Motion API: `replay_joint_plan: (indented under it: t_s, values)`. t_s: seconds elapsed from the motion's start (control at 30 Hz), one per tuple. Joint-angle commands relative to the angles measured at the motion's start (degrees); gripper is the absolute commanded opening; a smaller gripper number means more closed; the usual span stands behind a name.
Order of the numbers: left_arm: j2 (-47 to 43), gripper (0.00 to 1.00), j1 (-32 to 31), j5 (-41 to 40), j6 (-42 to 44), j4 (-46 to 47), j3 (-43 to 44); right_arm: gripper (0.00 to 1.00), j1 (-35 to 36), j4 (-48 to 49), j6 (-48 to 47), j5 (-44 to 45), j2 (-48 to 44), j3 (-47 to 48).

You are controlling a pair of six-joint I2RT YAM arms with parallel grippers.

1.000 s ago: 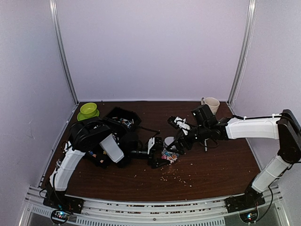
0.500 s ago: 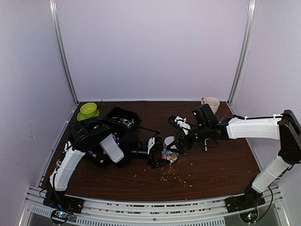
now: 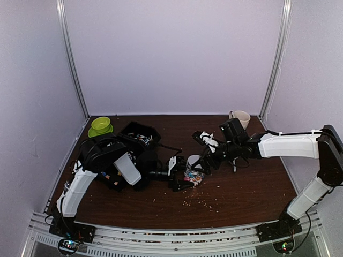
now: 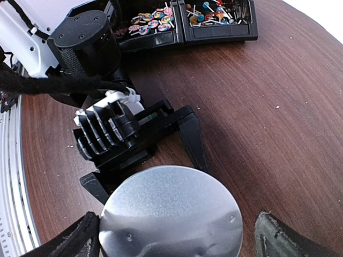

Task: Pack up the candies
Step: Adjust the box lid for the packing bottle.

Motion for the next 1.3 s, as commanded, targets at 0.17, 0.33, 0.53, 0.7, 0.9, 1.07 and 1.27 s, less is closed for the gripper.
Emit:
replay_joint_plan:
  t_s: [0.17, 0.33, 0.53, 0.7, 0.9, 1.07, 1.27]
  values:
    - [1.9, 0.89, 1.0, 0.9, -0.6, -0.4, 0.0, 1.00, -1.1, 1.1, 2.0, -2.5, 1.4, 0.2]
    - [1.9, 0.89, 1.1, 0.9, -0.5, -0.5, 0.1, 1.00, -1.4, 1.5, 2.3, -3.9, 2.1, 0.1]
    - [1.9, 0.89, 1.1, 0.9, -0.4, -0.7, 0.2, 1.00, -1.4, 1.4, 2.2, -3.8, 2.4, 0.5]
    - [2.0, 0.89, 1.1, 0.9, -0.4, -0.9, 0.2, 0.97, -1.4, 2.1, 2.1, -5.6, 1.1, -0.1]
    - [2.0, 0.89, 1.1, 0.9, -0.4, -0.9, 0.2, 0.93, -1.4, 1.7, 2.5, -6.7, 1.4, 0.5]
    - [2.0, 0.89, 1.1, 0.9, -0.5, -0.9, 0.3, 0.91, -1.4, 1.2, 2.5, -7.0, 1.2, 0.7]
    - [2.0, 0.89, 1.1, 0.7, -0.6, -1.1, 0.4, 0.91, -1.3, 1.2, 2.7, -7.2, 0.6, 0.5]
